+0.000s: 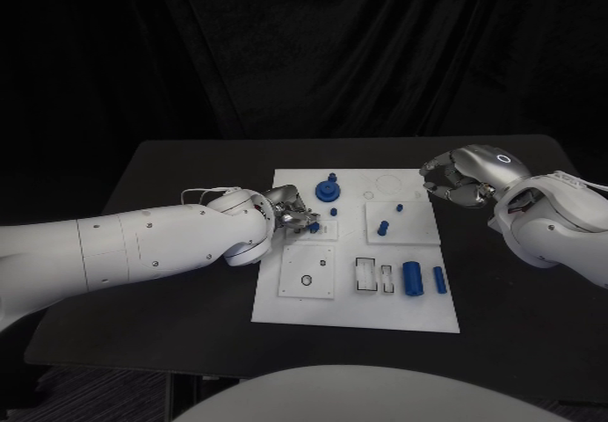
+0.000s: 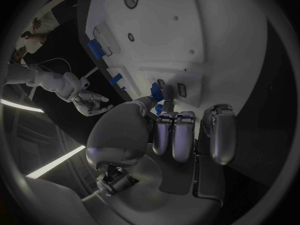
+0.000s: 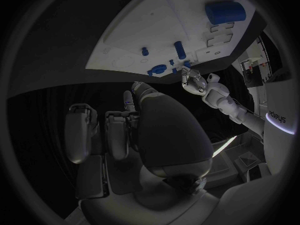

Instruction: Assemble the parts on the task board

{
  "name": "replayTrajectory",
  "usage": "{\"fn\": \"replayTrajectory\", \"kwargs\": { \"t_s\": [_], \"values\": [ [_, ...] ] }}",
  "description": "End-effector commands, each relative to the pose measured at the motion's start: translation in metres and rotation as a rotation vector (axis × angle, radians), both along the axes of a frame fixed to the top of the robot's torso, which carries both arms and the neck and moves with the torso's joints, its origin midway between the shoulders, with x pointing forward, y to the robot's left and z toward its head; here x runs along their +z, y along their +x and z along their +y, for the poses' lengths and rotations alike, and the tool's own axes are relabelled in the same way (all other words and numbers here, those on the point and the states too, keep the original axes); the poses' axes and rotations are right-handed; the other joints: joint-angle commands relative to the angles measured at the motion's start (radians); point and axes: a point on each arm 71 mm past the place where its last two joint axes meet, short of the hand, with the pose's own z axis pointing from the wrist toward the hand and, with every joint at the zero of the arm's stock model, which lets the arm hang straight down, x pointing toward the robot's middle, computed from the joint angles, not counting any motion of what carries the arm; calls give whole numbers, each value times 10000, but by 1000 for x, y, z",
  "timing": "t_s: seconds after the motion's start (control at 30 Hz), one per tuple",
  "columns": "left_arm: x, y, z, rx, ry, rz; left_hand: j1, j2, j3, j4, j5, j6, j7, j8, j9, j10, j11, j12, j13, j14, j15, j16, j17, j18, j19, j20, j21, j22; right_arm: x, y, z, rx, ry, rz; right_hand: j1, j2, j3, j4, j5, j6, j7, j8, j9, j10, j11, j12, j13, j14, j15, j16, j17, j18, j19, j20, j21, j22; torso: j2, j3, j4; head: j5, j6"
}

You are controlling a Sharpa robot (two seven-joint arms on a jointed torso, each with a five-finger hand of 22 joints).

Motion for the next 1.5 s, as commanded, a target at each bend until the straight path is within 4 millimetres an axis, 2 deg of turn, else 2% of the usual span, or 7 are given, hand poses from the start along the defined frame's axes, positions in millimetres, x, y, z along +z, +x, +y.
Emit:
{"fn": "replayTrajectory", "kwargs": {
  "t_s": [0.03,0.97,1.07,1.1,1.5],
  "values": [
    [-2,-2,0,-78,-125,-16,-63,-7,7,61,-46,-61,-14,-16,-17,994,9,-6,2630,1074,-27,26,2633,148,126,-46,-52,1954,0,-1,-1,-91,56,-99,-19,-34,63,-9,55,23,7,-47,-11,353,-18,-28,1956,953,-62,-44,2372,154,224,-64,-18,2110,-7,2,0,3,-2],
    [-4,-4,10,-23,-106,46,-31,-35,26,30,-70,-67,-25,-15,-14,994,5,-6,2630,1074,-26,26,2633,153,117,-43,-72,1949,-2,-2,-3,-127,50,-51,-21,-34,68,-7,60,22,10,-49,-13,365,-18,-17,1966,954,-63,-43,2373,153,226,-65,-16,2111,-12,10,-10,34,-2],
    [-5,-4,9,-44,-142,16,-88,-56,7,90,-262,-94,-2,-30,-20,994,20,-6,2630,1074,-18,26,2633,153,114,-35,-82,1951,-3,-2,-3,-127,49,-42,-27,-42,72,-5,68,23,13,-53,-17,357,-16,-28,1955,953,-63,-46,2371,154,226,-66,-20,2110,-15,9,-9,29,-2],
    [-5,-3,9,-56,-162,-3,-155,-50,-30,175,-572,-99,7,-35,-25,994,30,-6,2630,1074,-7,26,2633,152,117,-25,-83,1957,-3,-2,-3,-128,48,-40,-27,-42,72,-5,68,23,13,-53,-17,357,-16,-28,1955,953,-63,-46,2371,154,226,-66,-20,2110,-14,9,-9,30,-2],
    [-6,-3,7,-95,-273,-113,-146,-26,-27,198,-664,-111,5,-40,-26,994,33,-6,2630,1074,-2,26,2633,169,83,-21,-153,1935,-3,-2,-4,-134,44,-29,-27,-42,72,-5,68,23,13,-53,-17,357,-16,-28,1955,953,-63,-46,2371,154,226,-66,-20,2110,-11,10,-11,36,-2]
  ]
}}
